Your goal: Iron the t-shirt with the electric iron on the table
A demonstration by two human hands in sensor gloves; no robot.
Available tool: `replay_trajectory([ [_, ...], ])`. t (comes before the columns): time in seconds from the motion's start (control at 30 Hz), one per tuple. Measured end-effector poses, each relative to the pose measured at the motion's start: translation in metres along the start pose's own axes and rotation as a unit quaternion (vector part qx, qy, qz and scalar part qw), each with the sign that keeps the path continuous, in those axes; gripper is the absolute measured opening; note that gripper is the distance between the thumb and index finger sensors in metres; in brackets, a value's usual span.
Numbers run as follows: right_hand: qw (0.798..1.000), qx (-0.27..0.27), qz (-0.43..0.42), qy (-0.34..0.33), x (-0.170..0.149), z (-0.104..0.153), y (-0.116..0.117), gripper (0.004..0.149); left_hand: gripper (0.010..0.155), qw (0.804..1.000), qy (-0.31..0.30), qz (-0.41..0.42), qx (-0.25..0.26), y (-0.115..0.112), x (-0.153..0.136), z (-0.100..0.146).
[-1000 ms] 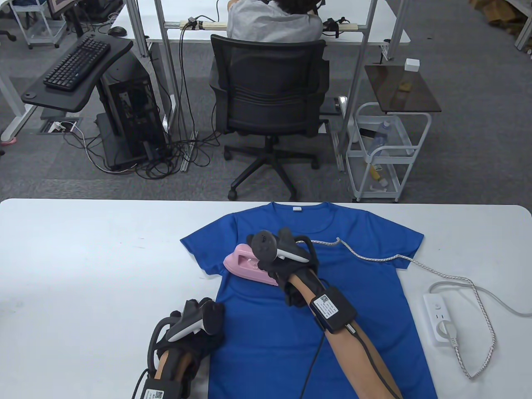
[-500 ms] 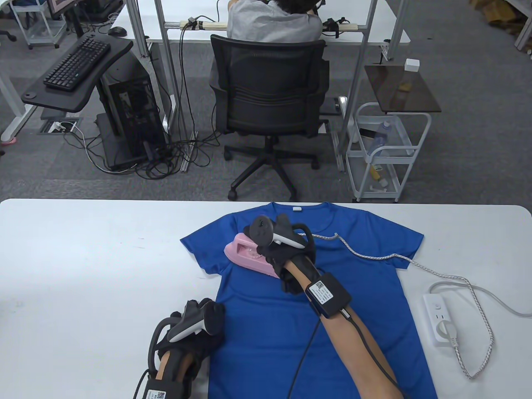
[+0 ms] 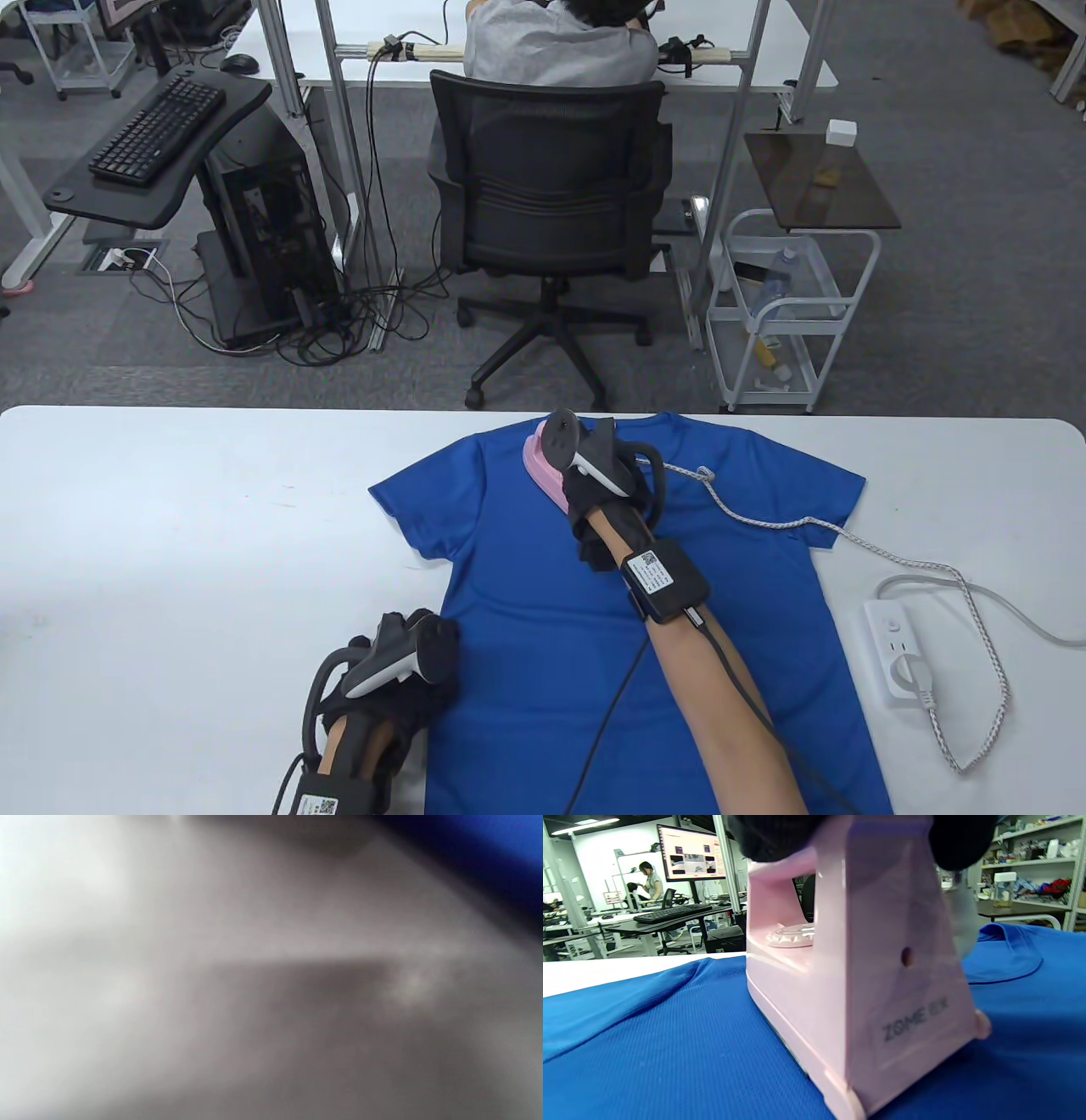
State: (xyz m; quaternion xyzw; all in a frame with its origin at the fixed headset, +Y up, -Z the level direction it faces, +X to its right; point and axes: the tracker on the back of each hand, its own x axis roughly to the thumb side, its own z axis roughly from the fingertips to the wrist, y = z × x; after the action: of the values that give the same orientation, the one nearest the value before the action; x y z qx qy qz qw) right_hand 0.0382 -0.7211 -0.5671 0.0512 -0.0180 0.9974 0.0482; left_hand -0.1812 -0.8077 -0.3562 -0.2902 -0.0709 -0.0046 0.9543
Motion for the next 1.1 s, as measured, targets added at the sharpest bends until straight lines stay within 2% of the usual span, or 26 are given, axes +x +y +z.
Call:
replay_trajectory([
  [0.17, 0.994, 0.037, -0.056, -0.081, 0.01, 0.002, 0.001, 0.058, 0.073, 1.0, -0.001, 0.001, 0.0, 0.0, 0.0, 0.0],
  [0.33, 0.993, 0.063, -0.048, -0.091, 0.012, 0.002, -0.001, 0.061, 0.073, 1.0, -0.001, 0.003, 0.001, 0.0, 0.0, 0.0],
  [0.43, 0.995, 0.063, -0.02, -0.07, 0.007, 0.004, -0.003, 0.062, 0.073, 1.0, -0.002, 0.004, 0.001, 0.0, 0.0, 0.0],
  [0.63, 0.999, 0.029, 0.038, 0.003, -0.019, 0.014, -0.009, 0.062, 0.073, 1.0, -0.004, 0.002, 0.001, 0.0, -0.001, -0.001],
  [0.8, 0.999, 0.011, 0.003, 0.052, -0.041, 0.012, -0.005, 0.06, 0.073, 1.0, -0.002, 0.001, 0.002, 0.0, -0.001, -0.001],
  [1.0, 0.998, -0.023, -0.013, 0.064, -0.041, -0.002, 0.0, 0.057, 0.073, 1.0, -0.001, 0.001, 0.002, 0.0, -0.001, 0.0],
  [1.1, 0.997, -0.02, -0.03, 0.071, -0.041, -0.007, 0.002, 0.057, 0.073, 1.0, -0.001, 0.002, 0.003, 0.0, 0.0, 0.0],
])
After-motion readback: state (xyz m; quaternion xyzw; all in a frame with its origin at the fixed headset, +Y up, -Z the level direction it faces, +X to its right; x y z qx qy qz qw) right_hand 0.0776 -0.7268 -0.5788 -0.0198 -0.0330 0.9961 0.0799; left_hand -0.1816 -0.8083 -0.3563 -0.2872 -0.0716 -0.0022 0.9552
